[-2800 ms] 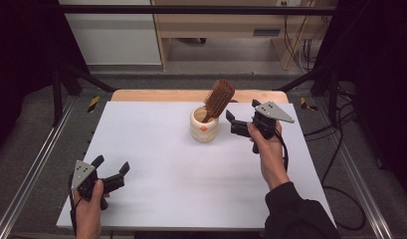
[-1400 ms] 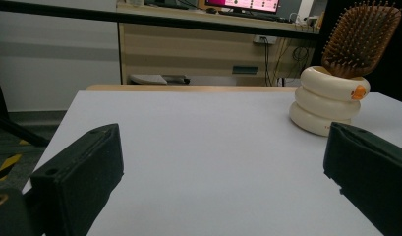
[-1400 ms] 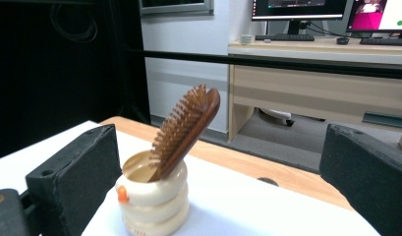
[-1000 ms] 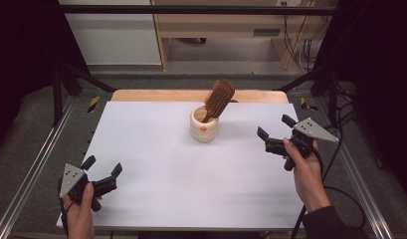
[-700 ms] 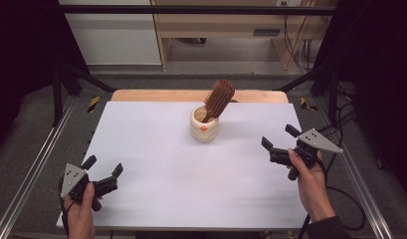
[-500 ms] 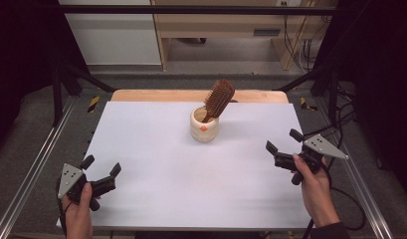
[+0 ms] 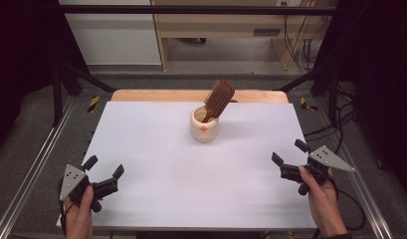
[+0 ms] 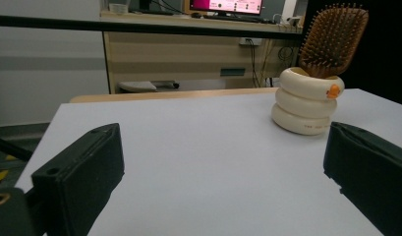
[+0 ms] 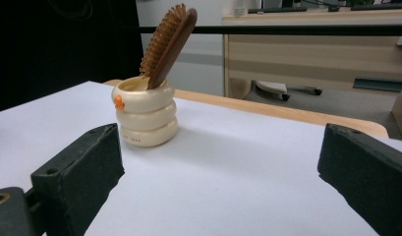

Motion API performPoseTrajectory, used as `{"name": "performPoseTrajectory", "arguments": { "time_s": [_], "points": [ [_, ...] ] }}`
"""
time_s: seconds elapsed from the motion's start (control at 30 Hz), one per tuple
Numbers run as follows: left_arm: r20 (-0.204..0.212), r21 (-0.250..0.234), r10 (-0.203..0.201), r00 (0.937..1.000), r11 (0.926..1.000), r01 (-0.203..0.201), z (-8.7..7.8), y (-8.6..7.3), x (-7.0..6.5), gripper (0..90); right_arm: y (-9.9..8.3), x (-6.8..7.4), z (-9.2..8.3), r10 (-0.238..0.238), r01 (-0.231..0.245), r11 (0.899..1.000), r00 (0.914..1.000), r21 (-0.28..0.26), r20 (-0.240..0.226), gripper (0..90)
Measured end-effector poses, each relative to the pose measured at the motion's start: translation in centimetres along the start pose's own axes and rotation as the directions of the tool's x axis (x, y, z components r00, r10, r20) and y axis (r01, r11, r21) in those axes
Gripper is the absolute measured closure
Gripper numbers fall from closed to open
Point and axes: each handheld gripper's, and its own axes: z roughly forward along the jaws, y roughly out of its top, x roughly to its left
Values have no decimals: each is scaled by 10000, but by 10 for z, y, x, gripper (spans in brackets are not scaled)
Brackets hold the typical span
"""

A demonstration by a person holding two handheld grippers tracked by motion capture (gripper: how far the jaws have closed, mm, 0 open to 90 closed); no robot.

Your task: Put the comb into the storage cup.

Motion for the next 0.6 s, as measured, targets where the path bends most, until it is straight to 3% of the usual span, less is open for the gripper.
{"name": "performPoseTrajectory", "arguments": {
  "time_s": [0.07, 0.3, 0.6],
  "points": [
    [73, 90, 134, 9999, 9999, -135, -2, 0, -3, 18, -4, 0, -2, -34, 34, 10000, 10000, 47, -29, 33],
    [145, 23, -62, 9999, 10000, 62, -7, -1, -4, 16, -18, 0, -5, 88, -87, 9999, 9999, 108, -85, 38],
    [258, 131, -9, 9997, 9999, 5, -5, -2, -7, 16, -32, 3, -1, 86, -74, 9992, 9995, 401, -297, 38]
  ]
}}
